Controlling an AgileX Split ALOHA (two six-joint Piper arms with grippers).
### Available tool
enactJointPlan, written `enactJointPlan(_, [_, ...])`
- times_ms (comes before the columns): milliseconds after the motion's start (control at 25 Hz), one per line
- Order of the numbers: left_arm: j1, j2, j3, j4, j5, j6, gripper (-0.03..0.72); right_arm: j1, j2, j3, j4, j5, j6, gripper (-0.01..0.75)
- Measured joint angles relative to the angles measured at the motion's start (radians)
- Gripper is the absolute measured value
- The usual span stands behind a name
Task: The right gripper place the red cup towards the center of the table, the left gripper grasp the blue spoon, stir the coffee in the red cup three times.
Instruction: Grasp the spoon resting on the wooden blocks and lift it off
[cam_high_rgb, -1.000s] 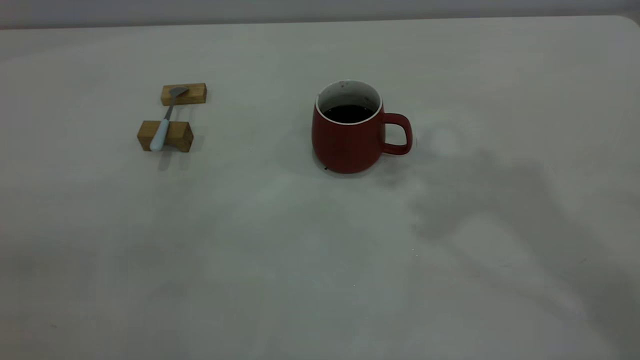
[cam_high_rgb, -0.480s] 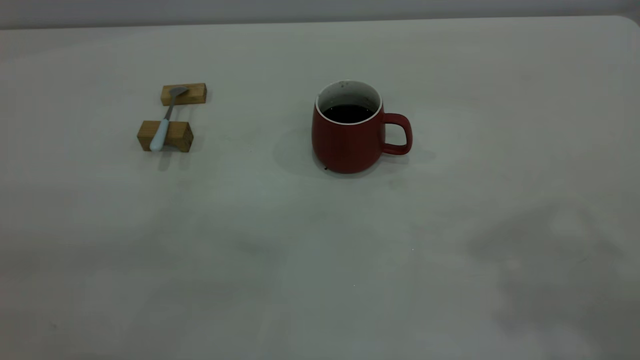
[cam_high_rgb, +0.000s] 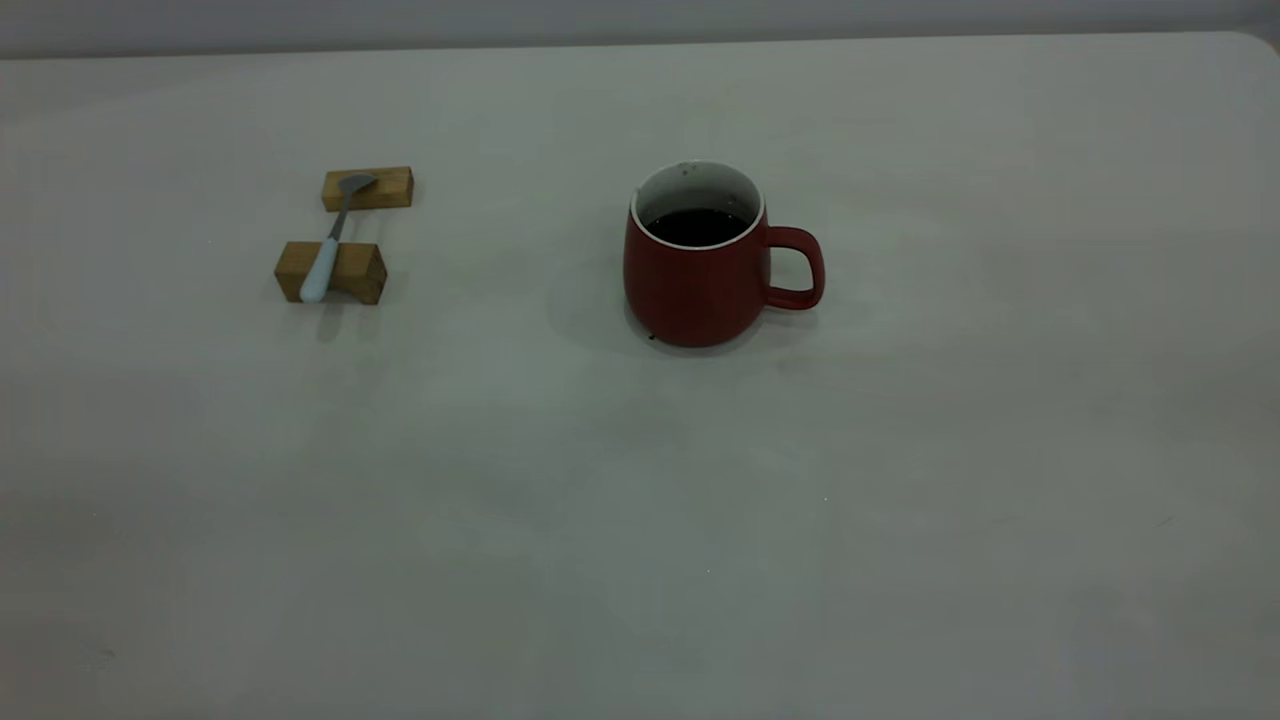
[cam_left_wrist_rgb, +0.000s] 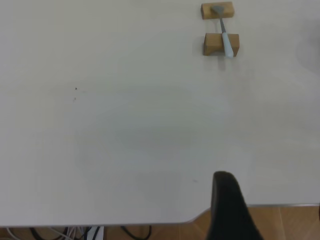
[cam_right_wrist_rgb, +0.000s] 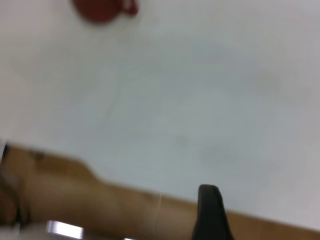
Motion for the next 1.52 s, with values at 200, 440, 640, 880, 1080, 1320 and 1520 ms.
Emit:
enactJointPlan(200, [0.0,0.0,0.0,0.0,0.0,0.0,0.496,-0.105,-0.207,0.072,-0.02,-0.037,0.007,0.591])
enactJointPlan(440, [0.0,0.0,0.0,0.0,0.0,0.0,0.496,-0.139,-0.341,0.134,-0.029,-0.053,0.008,0.591])
enactJointPlan(640, [0.0,0.0,0.0,0.0,0.0,0.0,0.496,-0.139,-0.361,0.178,-0.029,-0.054,0.008,0.591])
enactJointPlan(880, [0.0,0.0,0.0,0.0,0.0,0.0,0.496,-0.139,-0.362,0.179,-0.026,-0.056,0.008,0.591])
enactJointPlan(1080, [0.0,0.0,0.0,0.0,0.0,0.0,0.496,-0.139,-0.362,0.179,-0.026,-0.058,0.009,0.589])
enactJointPlan(1320, [0.0,0.0,0.0,0.0,0.0,0.0,0.496,-0.139,-0.362,0.179,-0.026,-0.058,0.009,0.587])
enactJointPlan(1520, [0.0,0.0,0.0,0.0,0.0,0.0,0.496,-0.139,-0.362,0.179,-0.026,-0.058,0.009,0.587])
